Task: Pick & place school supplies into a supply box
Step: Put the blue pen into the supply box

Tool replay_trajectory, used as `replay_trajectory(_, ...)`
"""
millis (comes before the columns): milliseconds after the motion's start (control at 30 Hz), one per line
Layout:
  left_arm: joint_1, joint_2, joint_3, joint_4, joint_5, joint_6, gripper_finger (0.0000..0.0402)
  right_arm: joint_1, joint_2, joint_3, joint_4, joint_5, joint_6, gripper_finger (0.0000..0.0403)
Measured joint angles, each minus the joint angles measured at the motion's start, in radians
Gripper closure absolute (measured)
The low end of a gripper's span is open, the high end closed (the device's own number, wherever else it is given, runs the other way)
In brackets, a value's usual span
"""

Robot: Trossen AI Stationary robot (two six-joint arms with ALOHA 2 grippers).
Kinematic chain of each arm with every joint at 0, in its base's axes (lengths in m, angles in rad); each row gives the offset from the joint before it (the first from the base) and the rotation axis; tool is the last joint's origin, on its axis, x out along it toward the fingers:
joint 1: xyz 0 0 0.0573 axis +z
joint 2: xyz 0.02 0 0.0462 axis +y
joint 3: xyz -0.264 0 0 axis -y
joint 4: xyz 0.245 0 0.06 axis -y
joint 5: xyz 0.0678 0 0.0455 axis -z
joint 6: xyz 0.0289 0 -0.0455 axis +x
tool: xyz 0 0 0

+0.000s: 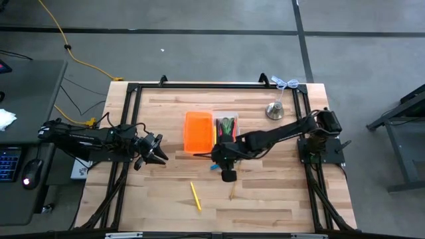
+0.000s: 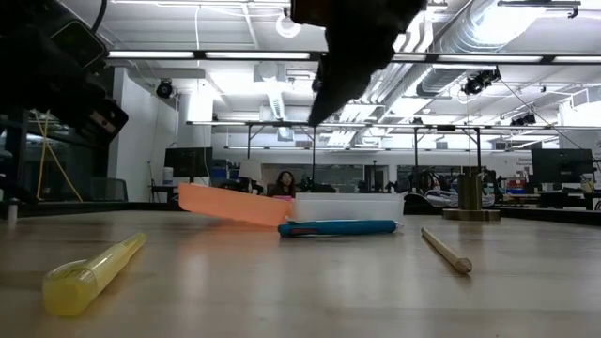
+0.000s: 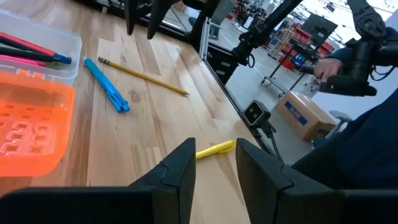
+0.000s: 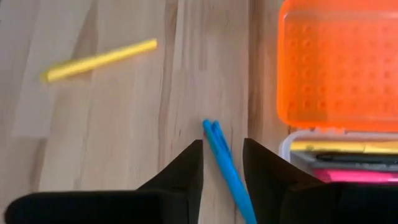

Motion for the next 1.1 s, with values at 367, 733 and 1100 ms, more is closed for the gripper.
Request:
replay_trajectory(367,0.000,0.000,0.001,-0.014,-0.003,-0.018,0.0257,-0.001,0.068,0.000,-0.031,-0.048,-0.128,0.0266)
replay_trajectory(733,0.000,0.000,0.001,-0.024,-0.005,-0.036,0.0257,-0.010,0.142,0.000,-0.019,-0.050,-0.194,0.0258)
replay_trajectory(1100,0.000,0.000,0.001,-0.040,-0.006,-0.047,0.0257,-0.053,0.202,0.000,-0.012,-0.111,-0.214,0.0260)
